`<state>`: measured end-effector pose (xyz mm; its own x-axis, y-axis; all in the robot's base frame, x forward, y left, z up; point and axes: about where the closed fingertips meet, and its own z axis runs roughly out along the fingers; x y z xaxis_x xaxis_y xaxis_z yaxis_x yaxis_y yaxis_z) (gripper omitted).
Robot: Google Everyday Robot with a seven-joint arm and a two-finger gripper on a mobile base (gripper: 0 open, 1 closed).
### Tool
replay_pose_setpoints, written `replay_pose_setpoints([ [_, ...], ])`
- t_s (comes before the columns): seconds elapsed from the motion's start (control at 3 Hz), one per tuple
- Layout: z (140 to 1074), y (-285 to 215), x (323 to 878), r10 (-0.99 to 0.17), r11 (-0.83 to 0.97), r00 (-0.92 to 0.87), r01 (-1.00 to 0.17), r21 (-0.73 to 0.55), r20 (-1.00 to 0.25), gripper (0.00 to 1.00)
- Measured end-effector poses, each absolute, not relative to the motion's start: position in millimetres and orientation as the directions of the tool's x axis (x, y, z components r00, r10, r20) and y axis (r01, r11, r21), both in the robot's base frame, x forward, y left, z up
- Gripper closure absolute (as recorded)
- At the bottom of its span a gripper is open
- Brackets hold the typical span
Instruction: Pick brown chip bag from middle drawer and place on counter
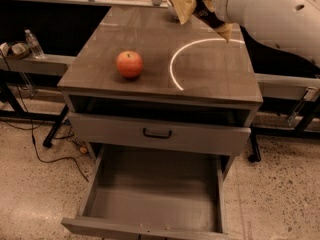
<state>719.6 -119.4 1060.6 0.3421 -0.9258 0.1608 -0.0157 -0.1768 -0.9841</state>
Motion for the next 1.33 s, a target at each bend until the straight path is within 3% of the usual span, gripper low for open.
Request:
replay_pose_setpoints([
  [1.0, 992, -190, 801, -0.863, -0.367, 0.387, -0.034, -0.93, 0.326, 1.0],
  [1.33, 964, -190, 798, -0.812, -0.446, 0.455, -0.077, -0.892, 0.366, 0.82],
])
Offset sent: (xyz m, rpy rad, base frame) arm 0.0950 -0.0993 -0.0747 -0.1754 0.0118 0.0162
